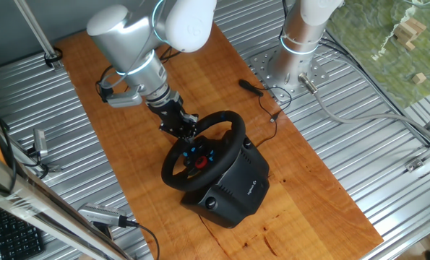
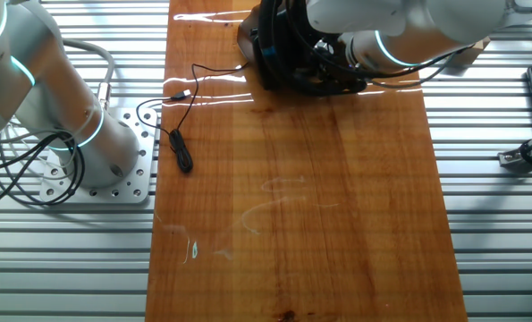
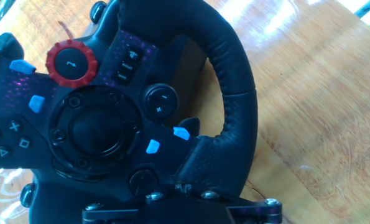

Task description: Rotate the steering wheel 90 degrees counterclockwise

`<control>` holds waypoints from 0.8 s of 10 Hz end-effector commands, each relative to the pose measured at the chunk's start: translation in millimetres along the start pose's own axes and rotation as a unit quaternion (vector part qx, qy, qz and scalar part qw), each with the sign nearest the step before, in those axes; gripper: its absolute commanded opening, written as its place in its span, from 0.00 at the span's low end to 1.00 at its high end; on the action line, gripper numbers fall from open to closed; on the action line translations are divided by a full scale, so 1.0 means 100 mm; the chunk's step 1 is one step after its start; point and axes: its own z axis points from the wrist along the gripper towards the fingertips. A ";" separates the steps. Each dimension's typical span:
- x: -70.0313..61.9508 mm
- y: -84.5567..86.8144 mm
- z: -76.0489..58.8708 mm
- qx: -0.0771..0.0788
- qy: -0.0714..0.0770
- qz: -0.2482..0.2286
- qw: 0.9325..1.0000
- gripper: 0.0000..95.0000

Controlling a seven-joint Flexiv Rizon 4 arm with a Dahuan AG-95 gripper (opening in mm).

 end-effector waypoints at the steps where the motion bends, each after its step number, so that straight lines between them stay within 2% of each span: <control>1: 0.00 0.00 0.00 -0.001 -0.002 -0.001 1.000 0.00; 8: 0.00 0.00 0.00 0.005 0.003 0.010 1.000 0.00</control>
